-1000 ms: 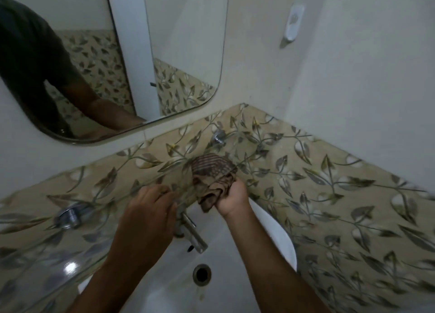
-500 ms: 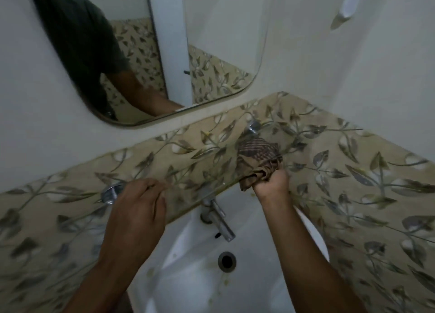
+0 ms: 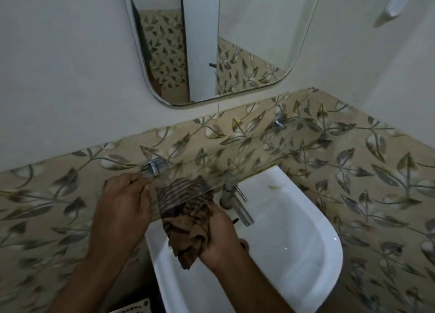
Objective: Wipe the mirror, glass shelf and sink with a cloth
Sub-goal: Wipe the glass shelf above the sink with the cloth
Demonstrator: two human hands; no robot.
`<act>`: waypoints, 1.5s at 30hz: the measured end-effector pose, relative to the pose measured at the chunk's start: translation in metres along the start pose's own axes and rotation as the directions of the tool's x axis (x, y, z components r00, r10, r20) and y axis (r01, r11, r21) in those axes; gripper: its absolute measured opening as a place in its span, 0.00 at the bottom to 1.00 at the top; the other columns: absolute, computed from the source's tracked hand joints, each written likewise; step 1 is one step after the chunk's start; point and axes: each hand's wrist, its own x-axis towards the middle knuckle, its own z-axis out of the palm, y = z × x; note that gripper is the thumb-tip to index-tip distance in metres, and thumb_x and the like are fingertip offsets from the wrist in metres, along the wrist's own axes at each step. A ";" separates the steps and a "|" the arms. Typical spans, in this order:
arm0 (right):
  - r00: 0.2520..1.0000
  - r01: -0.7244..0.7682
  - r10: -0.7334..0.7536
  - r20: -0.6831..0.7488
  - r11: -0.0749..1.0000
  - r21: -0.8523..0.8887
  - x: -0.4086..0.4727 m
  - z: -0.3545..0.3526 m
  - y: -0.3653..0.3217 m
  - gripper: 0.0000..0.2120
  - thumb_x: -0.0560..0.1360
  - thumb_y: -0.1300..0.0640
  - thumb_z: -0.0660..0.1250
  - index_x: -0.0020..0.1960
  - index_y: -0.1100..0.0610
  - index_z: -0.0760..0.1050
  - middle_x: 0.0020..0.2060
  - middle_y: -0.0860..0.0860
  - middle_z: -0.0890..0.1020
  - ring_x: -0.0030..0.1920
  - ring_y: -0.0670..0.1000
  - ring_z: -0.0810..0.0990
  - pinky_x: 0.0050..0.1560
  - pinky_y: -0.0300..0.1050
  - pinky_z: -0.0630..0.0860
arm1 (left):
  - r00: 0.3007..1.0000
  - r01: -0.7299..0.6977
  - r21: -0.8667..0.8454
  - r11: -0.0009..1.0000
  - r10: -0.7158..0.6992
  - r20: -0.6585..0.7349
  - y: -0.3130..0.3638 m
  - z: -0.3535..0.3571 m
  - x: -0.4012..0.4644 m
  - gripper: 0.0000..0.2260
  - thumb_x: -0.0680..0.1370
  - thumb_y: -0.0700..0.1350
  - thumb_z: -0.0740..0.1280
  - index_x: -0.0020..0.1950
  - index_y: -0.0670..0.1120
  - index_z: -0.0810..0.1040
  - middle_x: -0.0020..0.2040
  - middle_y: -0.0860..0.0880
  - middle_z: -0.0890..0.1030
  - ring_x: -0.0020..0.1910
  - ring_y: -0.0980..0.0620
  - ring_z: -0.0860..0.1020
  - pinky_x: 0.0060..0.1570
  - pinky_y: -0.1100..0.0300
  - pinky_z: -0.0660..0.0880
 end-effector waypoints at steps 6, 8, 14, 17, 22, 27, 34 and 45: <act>0.758 0.341 -0.642 -0.118 0.544 -0.767 -0.037 0.003 -0.022 0.08 0.78 0.57 0.69 0.49 0.62 0.83 0.42 0.66 0.84 0.36 0.57 0.81 0.34 0.45 0.78 | 0.999 -0.016 -0.002 1.000 0.016 -0.044 -0.014 -0.018 -0.009 0.14 0.76 0.40 0.61 0.54 0.39 0.84 0.50 0.42 0.82 0.52 0.41 0.76 0.55 0.57 0.68; 0.622 0.385 -0.783 -0.027 0.335 -0.860 -0.049 0.008 -0.049 0.05 0.76 0.58 0.71 0.50 0.56 0.84 0.40 0.58 0.86 0.35 0.51 0.83 0.34 0.42 0.79 | 0.999 -0.003 -0.006 1.000 0.003 -0.052 -0.016 -0.023 -0.012 0.14 0.77 0.41 0.61 0.54 0.39 0.84 0.50 0.42 0.81 0.52 0.42 0.75 0.54 0.56 0.69; 0.373 0.146 -0.839 0.396 -0.369 -0.918 -0.014 0.025 -0.114 0.13 0.75 0.58 0.71 0.59 0.59 0.82 0.48 0.52 0.82 0.49 0.52 0.81 0.47 0.41 0.74 | 0.999 -0.003 -0.009 1.000 0.003 -0.044 -0.018 -0.030 -0.019 0.15 0.77 0.41 0.60 0.54 0.38 0.84 0.48 0.42 0.81 0.51 0.42 0.76 0.53 0.55 0.69; 0.460 -0.165 -0.717 0.524 -0.649 -0.743 0.020 0.026 -0.101 0.11 0.76 0.56 0.67 0.56 0.59 0.81 0.54 0.55 0.79 0.54 0.55 0.75 0.50 0.47 0.71 | 0.999 -0.002 -0.015 1.000 0.001 -0.039 -0.019 -0.033 -0.022 0.15 0.77 0.42 0.60 0.54 0.39 0.84 0.47 0.43 0.81 0.50 0.43 0.75 0.51 0.57 0.68; 0.464 -0.218 -0.515 0.721 -0.855 -0.470 0.033 0.039 -0.022 0.08 0.71 0.61 0.70 0.49 0.60 0.79 0.47 0.57 0.79 0.44 0.57 0.77 0.38 0.47 0.72 | 0.997 0.024 -0.039 0.999 -0.027 -0.066 -0.021 -0.041 -0.025 0.13 0.78 0.40 0.61 0.55 0.39 0.84 0.49 0.43 0.81 0.52 0.43 0.75 0.52 0.58 0.67; 0.544 0.181 -0.329 0.772 -0.852 -0.491 0.025 0.069 0.090 0.16 0.77 0.63 0.56 0.63 0.61 0.74 0.54 0.58 0.79 0.51 0.59 0.77 0.48 0.52 0.76 | 0.988 0.081 -0.128 0.988 -0.097 -0.120 -0.022 -0.053 -0.025 0.11 0.81 0.37 0.62 0.59 0.41 0.82 0.54 0.44 0.81 0.56 0.45 0.75 0.59 0.55 0.69; 0.435 0.507 0.012 0.900 -0.830 -0.233 0.029 0.068 0.096 0.09 0.78 0.61 0.63 0.53 0.63 0.80 0.50 0.60 0.80 0.46 0.60 0.75 0.43 0.54 0.73 | 0.974 0.154 -0.127 0.980 -0.172 -0.145 -0.042 -0.072 -0.028 0.11 0.82 0.39 0.61 0.60 0.44 0.81 0.56 0.44 0.80 0.58 0.44 0.76 0.60 0.49 0.72; 0.615 -0.265 -0.583 0.531 -0.787 -0.557 0.020 0.058 -0.029 0.13 0.77 0.60 0.63 0.59 0.60 0.78 0.59 0.57 0.74 0.58 0.57 0.73 0.53 0.52 0.76 | 0.979 0.179 -0.158 0.971 -0.192 -0.067 -0.040 -0.064 -0.040 0.11 0.80 0.40 0.63 0.60 0.43 0.81 0.53 0.46 0.79 0.54 0.46 0.77 0.57 0.50 0.76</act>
